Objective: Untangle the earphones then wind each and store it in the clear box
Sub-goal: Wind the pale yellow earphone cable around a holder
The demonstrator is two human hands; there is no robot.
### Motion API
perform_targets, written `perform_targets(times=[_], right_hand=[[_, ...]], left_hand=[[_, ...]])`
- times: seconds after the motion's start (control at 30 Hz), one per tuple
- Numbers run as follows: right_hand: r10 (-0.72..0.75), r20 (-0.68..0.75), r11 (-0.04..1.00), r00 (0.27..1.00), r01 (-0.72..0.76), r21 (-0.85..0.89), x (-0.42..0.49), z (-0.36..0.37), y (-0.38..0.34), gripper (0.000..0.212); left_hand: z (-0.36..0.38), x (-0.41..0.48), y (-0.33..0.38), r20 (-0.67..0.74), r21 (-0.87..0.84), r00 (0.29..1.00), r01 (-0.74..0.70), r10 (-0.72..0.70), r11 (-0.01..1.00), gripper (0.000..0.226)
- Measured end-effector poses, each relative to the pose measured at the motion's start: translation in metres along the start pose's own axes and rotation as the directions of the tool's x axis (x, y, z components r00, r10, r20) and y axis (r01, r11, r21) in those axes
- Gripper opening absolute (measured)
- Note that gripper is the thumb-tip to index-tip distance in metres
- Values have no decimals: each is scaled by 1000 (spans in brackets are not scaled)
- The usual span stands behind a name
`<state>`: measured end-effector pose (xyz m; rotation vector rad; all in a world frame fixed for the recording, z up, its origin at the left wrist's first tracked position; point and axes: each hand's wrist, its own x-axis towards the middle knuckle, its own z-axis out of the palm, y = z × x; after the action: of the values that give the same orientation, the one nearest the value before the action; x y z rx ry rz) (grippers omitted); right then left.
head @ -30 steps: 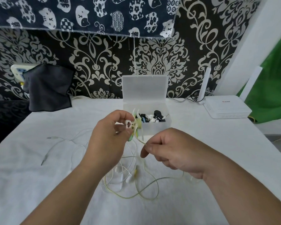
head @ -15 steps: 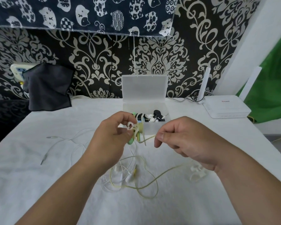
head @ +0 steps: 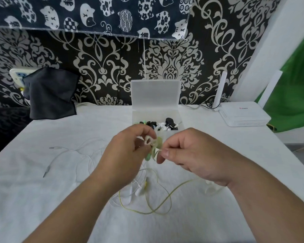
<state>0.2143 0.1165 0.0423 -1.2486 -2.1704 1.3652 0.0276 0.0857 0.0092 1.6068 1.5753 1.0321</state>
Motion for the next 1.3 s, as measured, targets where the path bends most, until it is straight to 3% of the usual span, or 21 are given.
perform_targets(times=[0.1, 0.17, 0.27, 0.43, 0.57, 0.73, 0.87, 1.17, 1.3], right_hand=[[6, -111, 999, 994, -1, 44, 6, 0, 6, 22], [55, -191, 984, 980, -21, 175, 7, -5, 11, 24], [103, -290, 953, 952, -11, 304, 7, -9, 16, 28], [137, -426, 949, 894, 4, 315, 12, -13, 25, 27], [175, -386, 965, 906, -80, 250, 15, -7, 28, 29], [204, -118, 979, 972, -198, 56, 15, 13, 25, 36], [168, 16, 985, 986, -169, 31, 12, 20, 17, 34], [131, -8, 986, 991, -130, 103, 8, 14, 13, 31], [105, 28, 980, 994, -108, 168, 8, 18, 8, 29]], left_hand=[[4, -2, 0, 82, 117, 996, -41, 31, 992, 31], [3, -3, -1, 134, 107, 991, -18, 4, 994, 34], [1, -3, 2, 191, -38, 982, 21, -14, 999, 36], [0, -3, 4, 236, -289, 972, 50, 20, 956, 32], [3, -4, 7, 237, -499, 969, 64, 65, 864, 19], [4, 2, 2, 27, -614, 999, 48, -40, 788, 17], [0, 3, -2, -83, -520, 988, 65, -127, 852, 24], [-2, 5, -5, -162, -417, 976, 62, -142, 907, 30], [0, 2, -4, -196, -219, 977, 38, -82, 975, 30]])
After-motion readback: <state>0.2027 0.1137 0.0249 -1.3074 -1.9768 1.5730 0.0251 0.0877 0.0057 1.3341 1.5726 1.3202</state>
